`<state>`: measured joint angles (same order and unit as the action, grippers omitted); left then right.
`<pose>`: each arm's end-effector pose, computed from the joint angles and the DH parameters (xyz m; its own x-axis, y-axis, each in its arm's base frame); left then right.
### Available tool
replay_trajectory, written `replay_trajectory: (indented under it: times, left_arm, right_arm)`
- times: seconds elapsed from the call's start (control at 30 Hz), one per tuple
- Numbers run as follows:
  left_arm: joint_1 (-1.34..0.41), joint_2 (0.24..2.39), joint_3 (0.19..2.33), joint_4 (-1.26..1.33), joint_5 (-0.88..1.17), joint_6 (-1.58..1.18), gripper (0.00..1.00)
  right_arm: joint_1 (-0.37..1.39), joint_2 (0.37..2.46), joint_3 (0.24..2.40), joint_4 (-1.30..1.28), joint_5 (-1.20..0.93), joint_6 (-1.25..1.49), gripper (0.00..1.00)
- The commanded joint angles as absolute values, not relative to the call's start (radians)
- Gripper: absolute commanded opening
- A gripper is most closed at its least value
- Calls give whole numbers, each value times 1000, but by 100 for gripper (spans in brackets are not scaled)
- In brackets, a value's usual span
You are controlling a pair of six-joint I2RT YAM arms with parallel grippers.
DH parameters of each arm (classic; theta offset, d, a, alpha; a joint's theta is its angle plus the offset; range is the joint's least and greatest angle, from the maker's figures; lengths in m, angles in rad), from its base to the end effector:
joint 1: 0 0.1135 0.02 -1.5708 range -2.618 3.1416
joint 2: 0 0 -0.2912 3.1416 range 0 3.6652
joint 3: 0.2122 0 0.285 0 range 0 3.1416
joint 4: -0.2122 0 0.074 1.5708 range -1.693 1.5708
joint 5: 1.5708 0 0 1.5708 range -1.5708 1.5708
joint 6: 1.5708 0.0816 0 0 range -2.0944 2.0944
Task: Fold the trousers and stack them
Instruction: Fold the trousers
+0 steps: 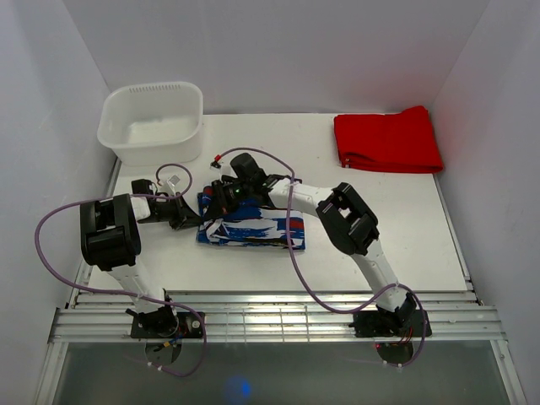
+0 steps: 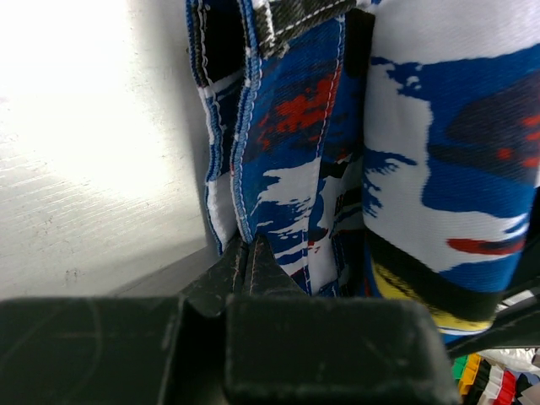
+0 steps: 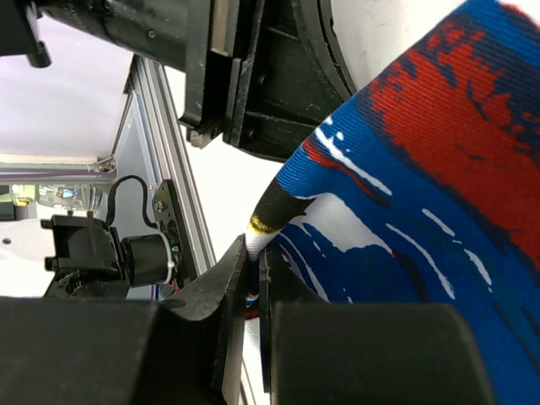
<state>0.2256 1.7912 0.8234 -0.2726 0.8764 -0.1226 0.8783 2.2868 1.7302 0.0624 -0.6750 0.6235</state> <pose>0.3377 0.0132 0.0828 -0.9272 -0.2931 -0.2331 -0.0137 0.6485 -0.7611 0.3442 0.4948 0.1716 -0.8018 -0.2526 -0.5416 -0.5961 0.2741 0.7547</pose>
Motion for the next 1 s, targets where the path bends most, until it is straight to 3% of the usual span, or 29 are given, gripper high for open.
replay_trajectory:
  times: [0.0, 0.23, 0.33, 0.37, 0.47, 0.63, 0.77, 0.83, 0.97]
  left_arm:
    - [195, 1801, 784, -299, 799, -107, 0]
    - [195, 1798, 781, -298, 801, -109, 0]
    - [193, 1783, 785, -302, 799, -112, 6]
    - [193, 1776, 790, -305, 799, -115, 9]
    - [201, 1746, 822, -334, 798, -110, 19]
    - [264, 1674, 879, -405, 782, -97, 38]
    - [354, 1597, 955, -482, 747, -61, 55]
    - [408, 1579, 1001, -543, 790, 7, 57]
    - [416, 1571, 1179, -797, 980, 297, 55]
  right_arm:
    - [896, 2290, 1793, 126, -652, 647, 8]
    - [903, 2325, 1799, 126, -635, 643, 8]
    - [905, 2339, 1799, 143, -664, 638, 29]
    - [904, 2338, 1799, 149, -681, 635, 42]
    - [902, 2313, 1789, 141, -716, 602, 58]
    - [888, 2209, 1755, 100, -752, 517, 74]
    - [845, 2094, 1741, 2, -779, 355, 94]
    - [802, 2014, 1720, -93, -787, 246, 98]
    - [701, 1869, 1599, -190, -843, 112, 90]
